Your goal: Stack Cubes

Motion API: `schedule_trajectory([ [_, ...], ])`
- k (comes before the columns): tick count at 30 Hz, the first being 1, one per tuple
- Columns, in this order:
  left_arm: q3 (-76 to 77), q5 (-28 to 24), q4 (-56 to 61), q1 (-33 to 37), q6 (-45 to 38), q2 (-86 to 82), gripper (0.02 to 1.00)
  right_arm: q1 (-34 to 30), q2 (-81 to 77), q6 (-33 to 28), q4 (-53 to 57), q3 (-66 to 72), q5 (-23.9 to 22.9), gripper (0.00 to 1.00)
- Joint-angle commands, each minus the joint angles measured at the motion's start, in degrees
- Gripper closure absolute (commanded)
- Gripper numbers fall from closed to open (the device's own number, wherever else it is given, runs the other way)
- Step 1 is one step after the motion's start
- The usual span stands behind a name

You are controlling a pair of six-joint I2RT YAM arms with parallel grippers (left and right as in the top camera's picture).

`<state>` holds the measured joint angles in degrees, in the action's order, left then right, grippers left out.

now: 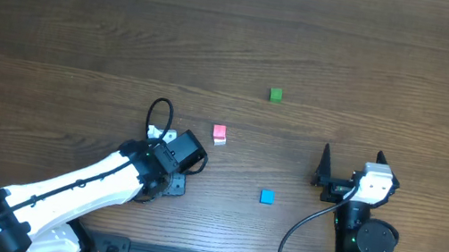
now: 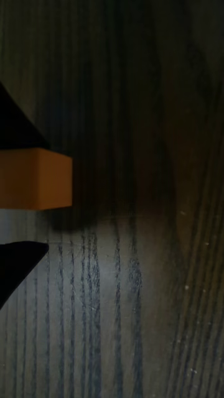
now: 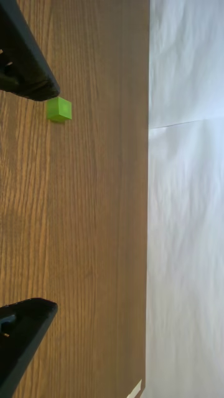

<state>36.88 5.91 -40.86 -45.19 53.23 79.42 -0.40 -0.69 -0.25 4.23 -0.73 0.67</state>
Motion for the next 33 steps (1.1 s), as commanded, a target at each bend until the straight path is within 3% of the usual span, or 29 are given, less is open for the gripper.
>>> schedule_trajectory([
  [1, -0.37, -0.57, 0.2, 0.37, 0.39, 0.63, 0.617, -0.37, 0.33, -0.24, -0.11, 0.44, -0.48, 0.009],
  [9, -0.37, -0.94, 0.17, 0.37, 0.39, 0.63, 0.728, -0.37, 0.33, -0.24, -0.11, 0.44, -0.48, 0.009],
  [29, 4.09, -1.57, 0.31, 0.37, 0.13, 0.5, 0.888, -0.37, 0.33, -0.24, -0.11, 0.44, -0.48, 0.007],
  [33, 8.24, -1.33, -2.56, 0.37, -0.07, 0.5, 0.978, -0.37, 0.33, -0.24, -0.11, 0.44, -0.48, 0.007],
])
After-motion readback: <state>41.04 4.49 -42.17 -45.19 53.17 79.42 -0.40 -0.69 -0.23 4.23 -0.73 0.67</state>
